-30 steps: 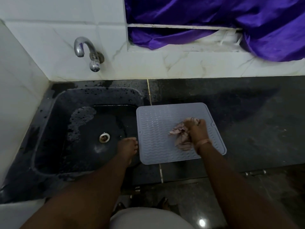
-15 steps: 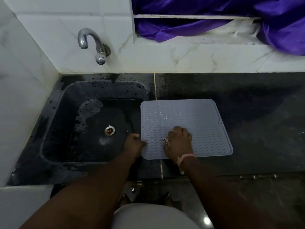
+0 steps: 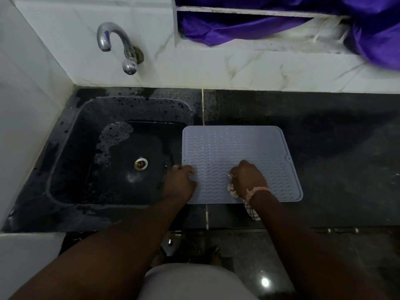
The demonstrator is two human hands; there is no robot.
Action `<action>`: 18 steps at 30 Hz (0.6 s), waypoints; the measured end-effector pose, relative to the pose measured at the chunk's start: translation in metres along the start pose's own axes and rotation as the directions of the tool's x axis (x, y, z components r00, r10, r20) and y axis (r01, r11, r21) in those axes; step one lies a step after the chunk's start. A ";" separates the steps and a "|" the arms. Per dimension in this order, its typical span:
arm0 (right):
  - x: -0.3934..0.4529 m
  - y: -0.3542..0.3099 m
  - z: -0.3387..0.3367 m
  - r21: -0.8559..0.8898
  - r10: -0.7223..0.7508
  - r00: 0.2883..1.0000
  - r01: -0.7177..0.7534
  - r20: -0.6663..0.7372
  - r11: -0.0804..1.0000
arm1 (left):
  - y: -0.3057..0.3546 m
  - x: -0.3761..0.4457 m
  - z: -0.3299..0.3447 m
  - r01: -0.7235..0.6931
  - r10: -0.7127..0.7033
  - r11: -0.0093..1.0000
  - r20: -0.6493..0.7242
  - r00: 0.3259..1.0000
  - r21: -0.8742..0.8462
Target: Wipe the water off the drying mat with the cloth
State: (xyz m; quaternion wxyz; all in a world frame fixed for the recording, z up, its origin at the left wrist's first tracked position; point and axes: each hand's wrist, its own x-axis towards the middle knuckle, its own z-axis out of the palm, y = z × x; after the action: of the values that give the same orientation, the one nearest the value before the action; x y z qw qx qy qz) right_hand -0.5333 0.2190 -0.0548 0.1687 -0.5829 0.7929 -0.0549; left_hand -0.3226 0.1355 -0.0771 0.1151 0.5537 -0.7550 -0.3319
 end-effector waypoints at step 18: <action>-0.002 -0.024 0.003 -0.483 -0.392 0.896 0.443 0.209 0.755 | 0.008 0.006 0.004 0.147 -0.150 0.988 0.079 0.986 0.043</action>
State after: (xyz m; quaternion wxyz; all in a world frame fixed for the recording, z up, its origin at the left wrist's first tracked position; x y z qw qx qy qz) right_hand -0.5097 0.2138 -0.0507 0.0262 -0.7703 0.6187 0.1525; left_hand -0.3332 0.1326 -0.0763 0.0489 0.5963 -0.7219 -0.3477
